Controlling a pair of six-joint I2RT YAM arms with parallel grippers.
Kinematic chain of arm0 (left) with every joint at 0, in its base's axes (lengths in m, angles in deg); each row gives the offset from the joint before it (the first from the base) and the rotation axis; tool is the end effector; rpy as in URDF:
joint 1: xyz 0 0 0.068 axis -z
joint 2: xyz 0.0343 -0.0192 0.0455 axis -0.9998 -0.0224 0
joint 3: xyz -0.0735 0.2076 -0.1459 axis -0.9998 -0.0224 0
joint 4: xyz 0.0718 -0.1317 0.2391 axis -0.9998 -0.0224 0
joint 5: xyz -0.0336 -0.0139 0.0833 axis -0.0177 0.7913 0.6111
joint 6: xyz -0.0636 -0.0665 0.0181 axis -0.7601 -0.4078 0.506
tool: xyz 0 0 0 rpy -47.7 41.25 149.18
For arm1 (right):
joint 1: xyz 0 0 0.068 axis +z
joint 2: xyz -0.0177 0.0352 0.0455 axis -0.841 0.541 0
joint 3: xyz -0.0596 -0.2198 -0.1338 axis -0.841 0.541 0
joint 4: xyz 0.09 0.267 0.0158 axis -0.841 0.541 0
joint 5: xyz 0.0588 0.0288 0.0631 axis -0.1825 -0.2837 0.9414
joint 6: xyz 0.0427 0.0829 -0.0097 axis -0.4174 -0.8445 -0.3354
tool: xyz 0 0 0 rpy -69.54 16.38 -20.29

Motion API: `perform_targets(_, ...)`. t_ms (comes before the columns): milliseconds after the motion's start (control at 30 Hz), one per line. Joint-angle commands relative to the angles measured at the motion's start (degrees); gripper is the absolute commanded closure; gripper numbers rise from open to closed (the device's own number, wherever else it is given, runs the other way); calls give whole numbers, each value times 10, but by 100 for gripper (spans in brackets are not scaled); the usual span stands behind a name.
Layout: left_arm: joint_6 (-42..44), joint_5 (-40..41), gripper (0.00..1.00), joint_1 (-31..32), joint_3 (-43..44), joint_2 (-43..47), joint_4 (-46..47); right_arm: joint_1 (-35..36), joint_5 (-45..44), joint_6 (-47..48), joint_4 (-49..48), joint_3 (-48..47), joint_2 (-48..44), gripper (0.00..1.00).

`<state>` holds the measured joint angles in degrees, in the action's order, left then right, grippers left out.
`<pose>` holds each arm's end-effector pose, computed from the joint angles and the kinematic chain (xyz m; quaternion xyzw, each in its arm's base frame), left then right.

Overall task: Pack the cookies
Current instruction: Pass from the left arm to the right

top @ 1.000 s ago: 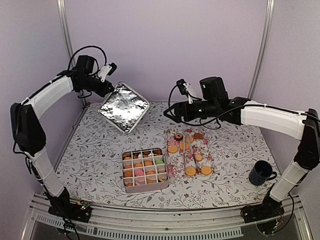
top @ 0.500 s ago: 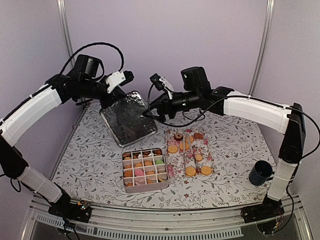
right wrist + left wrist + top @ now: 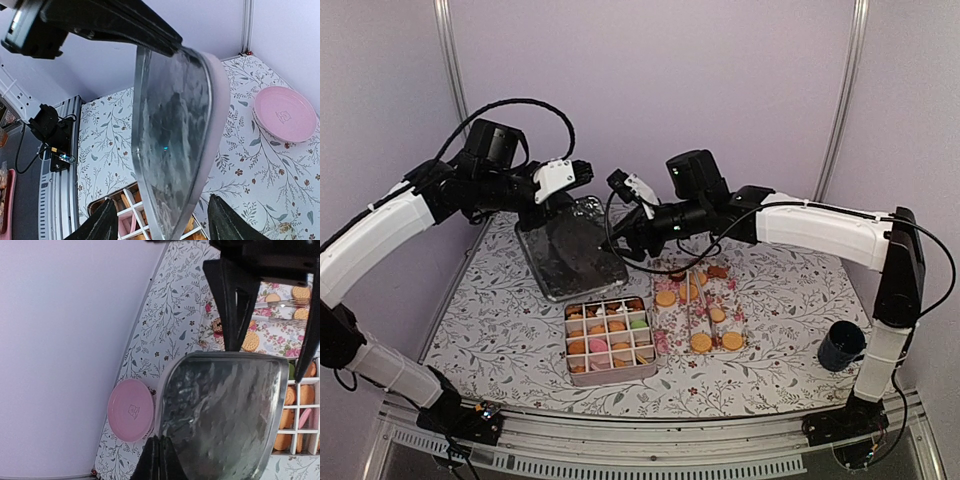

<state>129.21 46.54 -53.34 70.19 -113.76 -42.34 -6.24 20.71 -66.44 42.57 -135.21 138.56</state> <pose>0.2936 -0.2153 0.3576 0.5753 0.6670 0.0077 0.4733 0.2863 0.4143 0.2913 -0.4898 0.6762 0.3855 0.3928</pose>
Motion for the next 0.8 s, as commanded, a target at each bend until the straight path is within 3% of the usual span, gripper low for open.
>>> perform_targets(0, 15, -5, 100, 22, -23, 33, 24, 3, -51, 11, -8, 31, -28, 37)
perform_targets(133, 24, 4, 100, 31, -34, 49, 25, -3, -63, 3, -9, 42, -27, 36)
perform_targets(267, 28, 8, 100, 40, -37, 55, 33, -2, -19, -3, -8, 29, -10, 37)
perform_targets(400, 27, 8, 100, 50, -35, 53, 38, 5, 19, -4, -19, 16, 2, 43)
perform_targets(667, 23, 11, 99, 64, -37, 46, 50, 10, -6, -17, -27, 21, -2, 93)
perform_targets(700, 21, 12, 92, 66, -37, 45, 51, 9, -27, -15, -27, 29, -10, 99)
perform_targets(767, 15, 15, 79, 68, -39, 40, 52, 8, -71, -7, -26, 45, -30, 100)
